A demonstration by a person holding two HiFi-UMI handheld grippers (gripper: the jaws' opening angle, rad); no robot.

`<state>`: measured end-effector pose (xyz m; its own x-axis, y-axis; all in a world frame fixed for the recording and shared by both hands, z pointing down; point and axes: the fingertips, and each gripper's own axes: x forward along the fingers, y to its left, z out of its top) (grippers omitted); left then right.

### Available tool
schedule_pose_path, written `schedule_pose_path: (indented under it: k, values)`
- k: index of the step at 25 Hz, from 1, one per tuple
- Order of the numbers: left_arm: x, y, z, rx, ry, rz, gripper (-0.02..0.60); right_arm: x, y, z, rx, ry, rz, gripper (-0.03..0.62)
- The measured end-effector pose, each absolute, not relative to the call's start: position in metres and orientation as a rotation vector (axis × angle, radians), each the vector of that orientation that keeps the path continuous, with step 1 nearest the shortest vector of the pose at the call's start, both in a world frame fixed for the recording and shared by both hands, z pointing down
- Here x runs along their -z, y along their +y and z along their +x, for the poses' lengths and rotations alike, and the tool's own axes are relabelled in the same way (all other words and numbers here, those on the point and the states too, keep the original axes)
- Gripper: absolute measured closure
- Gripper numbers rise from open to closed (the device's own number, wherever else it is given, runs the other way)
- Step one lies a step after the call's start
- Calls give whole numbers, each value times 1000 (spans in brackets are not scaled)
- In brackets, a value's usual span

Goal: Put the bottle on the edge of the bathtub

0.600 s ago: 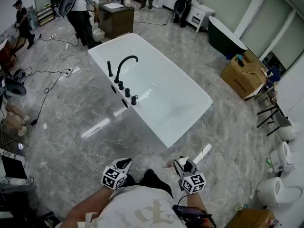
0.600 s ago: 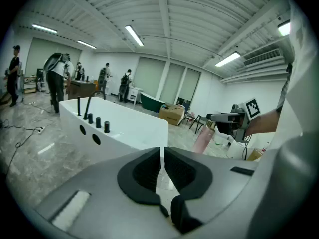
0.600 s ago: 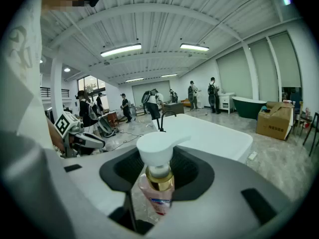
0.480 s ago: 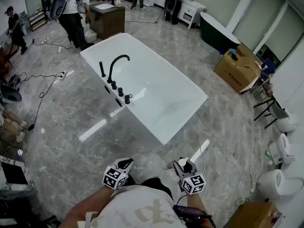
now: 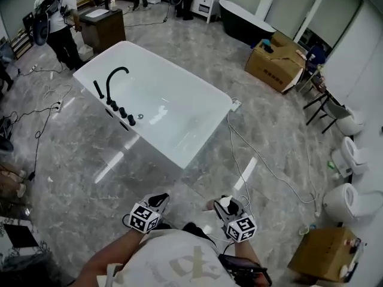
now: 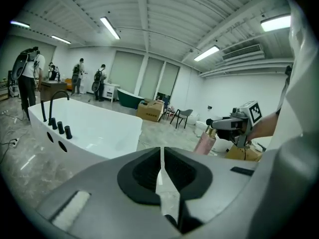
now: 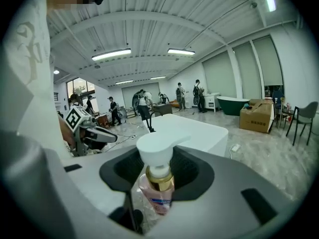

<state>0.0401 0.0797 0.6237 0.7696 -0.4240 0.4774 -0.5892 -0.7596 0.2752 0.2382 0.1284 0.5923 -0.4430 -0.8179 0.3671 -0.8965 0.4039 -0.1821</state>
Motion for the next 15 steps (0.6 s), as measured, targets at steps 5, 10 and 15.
schedule_pose_path:
  k: [5, 10, 15]
  values:
    - [-618, 95, 79, -560, -743, 2569, 557, -585, 138, 266, -506, -2472, 1513, 442]
    - [-617, 106, 101, -572, -760, 2569, 557, -584, 147, 289, -492, -2485, 1503, 442]
    - [-620, 115, 109, -581, -786, 2560, 557, -589, 151, 300, -486, -2495, 1474, 442]
